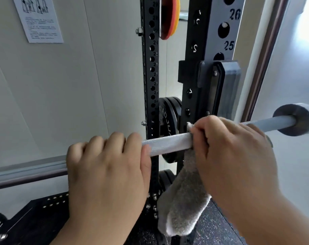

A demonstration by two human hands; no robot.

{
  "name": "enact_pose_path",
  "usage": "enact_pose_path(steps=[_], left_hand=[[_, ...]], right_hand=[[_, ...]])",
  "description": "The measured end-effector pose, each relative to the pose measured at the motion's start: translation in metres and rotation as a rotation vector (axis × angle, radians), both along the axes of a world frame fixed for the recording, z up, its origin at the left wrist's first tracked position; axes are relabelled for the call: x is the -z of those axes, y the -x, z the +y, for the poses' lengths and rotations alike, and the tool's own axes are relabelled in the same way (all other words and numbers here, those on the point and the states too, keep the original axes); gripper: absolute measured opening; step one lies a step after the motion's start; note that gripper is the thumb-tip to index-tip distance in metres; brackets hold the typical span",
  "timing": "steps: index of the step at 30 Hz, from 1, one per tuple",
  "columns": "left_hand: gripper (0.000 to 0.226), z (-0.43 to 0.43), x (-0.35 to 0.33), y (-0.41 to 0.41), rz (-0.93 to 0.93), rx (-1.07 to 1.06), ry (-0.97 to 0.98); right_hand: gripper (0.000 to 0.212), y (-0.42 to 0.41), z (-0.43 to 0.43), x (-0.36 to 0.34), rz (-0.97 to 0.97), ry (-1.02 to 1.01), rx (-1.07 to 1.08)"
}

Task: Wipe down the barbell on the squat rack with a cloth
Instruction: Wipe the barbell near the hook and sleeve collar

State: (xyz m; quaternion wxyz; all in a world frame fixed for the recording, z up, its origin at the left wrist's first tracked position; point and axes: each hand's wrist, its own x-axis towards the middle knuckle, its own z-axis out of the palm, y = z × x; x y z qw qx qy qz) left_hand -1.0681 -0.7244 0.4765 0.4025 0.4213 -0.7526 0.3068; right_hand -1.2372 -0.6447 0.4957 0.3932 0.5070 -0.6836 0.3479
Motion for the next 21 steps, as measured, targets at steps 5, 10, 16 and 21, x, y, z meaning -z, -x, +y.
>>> enact_pose_path(steps=[5, 10, 16, 21], left_hand=[[0.031, 0.003, -0.004, 0.020, -0.002, 0.014, -0.082], [0.043, -0.010, -0.010, 0.018, -0.010, 0.057, -0.017], [0.064, -0.016, -0.026, 0.025, -0.009, 0.039, -0.218], [0.066, -0.015, -0.025, 0.026, -0.016, 0.024, -0.242]], right_hand=[[0.015, -0.007, 0.002, 0.014, 0.102, -0.046, -0.029], [0.028, 0.013, 0.002, -0.001, -0.029, 0.003, 0.011], [0.029, 0.027, 0.009, -0.008, -0.079, -0.072, 0.070], [0.027, 0.009, 0.007, -0.002, -0.045, -0.080, 0.019]])
